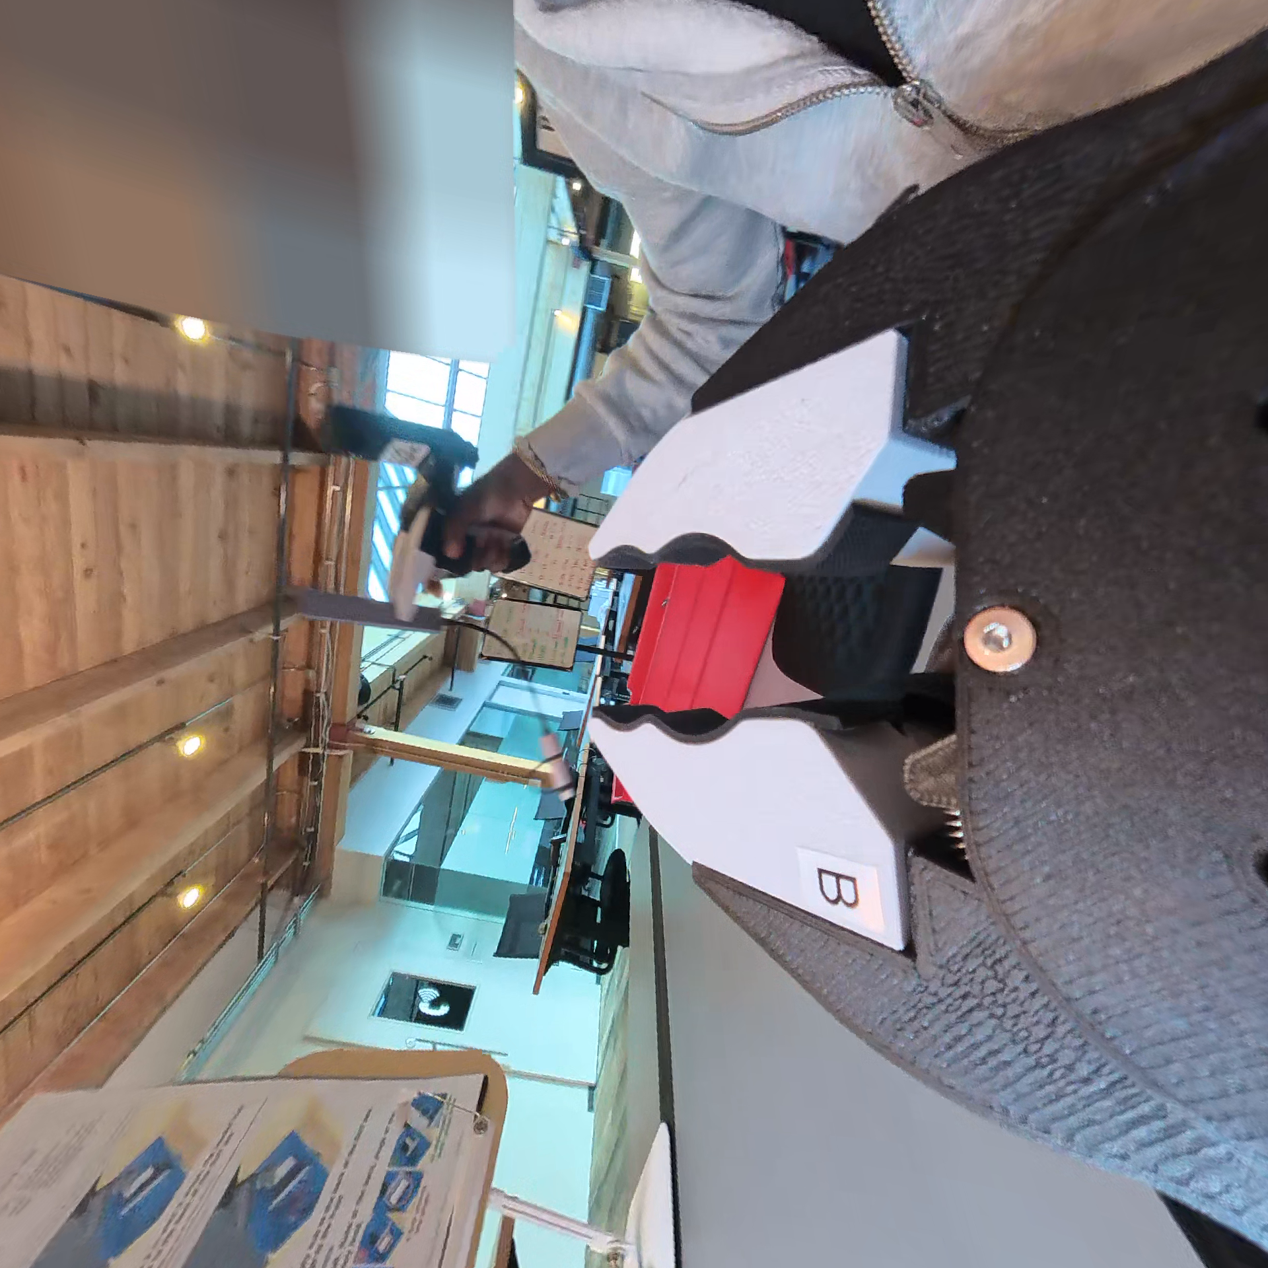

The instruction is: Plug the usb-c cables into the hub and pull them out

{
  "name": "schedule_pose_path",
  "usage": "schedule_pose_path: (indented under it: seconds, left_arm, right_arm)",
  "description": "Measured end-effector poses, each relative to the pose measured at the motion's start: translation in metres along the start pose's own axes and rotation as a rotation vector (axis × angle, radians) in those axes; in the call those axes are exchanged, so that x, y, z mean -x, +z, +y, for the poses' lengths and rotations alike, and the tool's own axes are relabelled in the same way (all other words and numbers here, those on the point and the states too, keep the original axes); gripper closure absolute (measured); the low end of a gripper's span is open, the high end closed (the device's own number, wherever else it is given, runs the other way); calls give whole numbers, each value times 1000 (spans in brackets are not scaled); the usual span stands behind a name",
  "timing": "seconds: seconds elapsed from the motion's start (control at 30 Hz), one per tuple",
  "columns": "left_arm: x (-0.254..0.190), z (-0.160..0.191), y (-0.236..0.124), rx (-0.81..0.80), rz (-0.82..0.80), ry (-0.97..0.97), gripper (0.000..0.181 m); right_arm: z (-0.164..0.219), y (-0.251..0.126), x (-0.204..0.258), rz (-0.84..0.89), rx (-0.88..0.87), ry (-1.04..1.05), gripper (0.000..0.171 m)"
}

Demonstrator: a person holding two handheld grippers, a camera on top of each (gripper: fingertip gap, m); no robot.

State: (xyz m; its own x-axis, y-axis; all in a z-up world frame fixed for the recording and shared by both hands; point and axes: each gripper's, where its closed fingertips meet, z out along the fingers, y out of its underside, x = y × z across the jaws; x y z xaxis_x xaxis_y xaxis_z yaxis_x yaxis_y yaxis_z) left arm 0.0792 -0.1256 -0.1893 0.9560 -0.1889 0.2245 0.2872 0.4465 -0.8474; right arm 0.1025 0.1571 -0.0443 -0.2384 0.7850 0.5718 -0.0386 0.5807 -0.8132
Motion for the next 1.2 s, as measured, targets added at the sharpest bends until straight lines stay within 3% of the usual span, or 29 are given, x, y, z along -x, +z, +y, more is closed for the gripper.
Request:
schedule_pose_path:
  seconds: [0.23,0.53,0.73,0.83,0.93,1.1,1.2]
  left_arm:
    - [8,-2,-5,-46,-7,-61,142]
    - [12,0,-8,-54,-19,-90,143]
    - [12,1,-10,-56,-21,-107,143]
    - [11,-1,-11,-65,-20,-135,143]
    - [13,-1,-10,-61,-20,-145,143]
    - [16,0,-9,-50,-31,-141,143]
    - [17,0,-8,-39,-42,-138,143]
  right_arm:
    - [120,-9,-39,-199,370,-228,162]
    - [283,-30,-19,-455,943,-239,162]
    - [337,-33,8,-505,1082,-82,158]
    - [342,-32,10,-482,1092,8,141]
    - [320,-23,0,-380,1013,107,114]
    - [219,-9,-19,-45,619,374,78]
    - [160,-30,4,107,421,483,76]
